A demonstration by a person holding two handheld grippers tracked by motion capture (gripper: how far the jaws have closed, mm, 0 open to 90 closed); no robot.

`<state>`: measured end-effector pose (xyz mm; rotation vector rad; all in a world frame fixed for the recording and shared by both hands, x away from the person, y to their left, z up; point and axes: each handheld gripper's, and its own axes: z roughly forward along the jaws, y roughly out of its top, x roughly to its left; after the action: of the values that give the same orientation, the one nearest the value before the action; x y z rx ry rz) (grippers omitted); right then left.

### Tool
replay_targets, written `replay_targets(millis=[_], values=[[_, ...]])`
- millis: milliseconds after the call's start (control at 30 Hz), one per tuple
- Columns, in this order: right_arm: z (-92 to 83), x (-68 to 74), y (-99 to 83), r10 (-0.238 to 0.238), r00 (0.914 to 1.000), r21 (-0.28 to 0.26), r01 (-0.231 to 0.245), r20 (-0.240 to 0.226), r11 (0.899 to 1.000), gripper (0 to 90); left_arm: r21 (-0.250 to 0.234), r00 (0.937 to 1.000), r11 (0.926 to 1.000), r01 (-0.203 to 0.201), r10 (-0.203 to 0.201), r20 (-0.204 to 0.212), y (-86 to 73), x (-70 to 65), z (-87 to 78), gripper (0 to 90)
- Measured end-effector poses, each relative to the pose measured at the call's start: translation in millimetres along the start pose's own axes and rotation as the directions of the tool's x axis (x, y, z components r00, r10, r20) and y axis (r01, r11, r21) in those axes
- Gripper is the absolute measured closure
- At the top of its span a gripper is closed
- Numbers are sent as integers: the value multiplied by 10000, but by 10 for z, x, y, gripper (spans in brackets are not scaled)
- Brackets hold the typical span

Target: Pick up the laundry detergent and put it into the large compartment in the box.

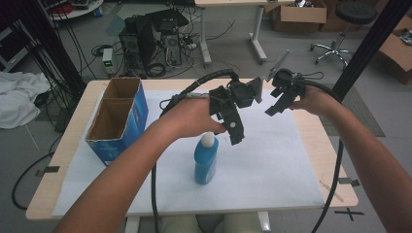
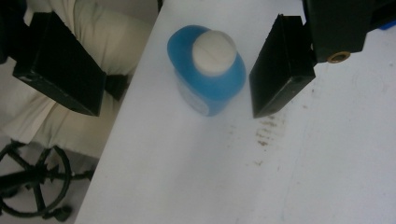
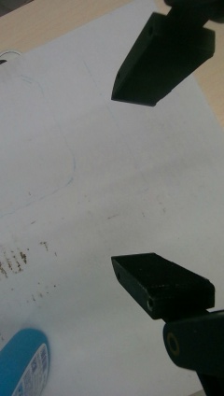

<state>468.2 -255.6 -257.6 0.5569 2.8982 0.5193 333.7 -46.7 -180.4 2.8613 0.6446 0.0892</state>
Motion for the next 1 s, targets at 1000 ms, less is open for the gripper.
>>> replay_targets(millis=[1000], values=[[33,36,-5,-129,9999,-106,128,-101,9999,170,-928,9049,9061,4128,-4196,-711,-283,191,-87,188]])
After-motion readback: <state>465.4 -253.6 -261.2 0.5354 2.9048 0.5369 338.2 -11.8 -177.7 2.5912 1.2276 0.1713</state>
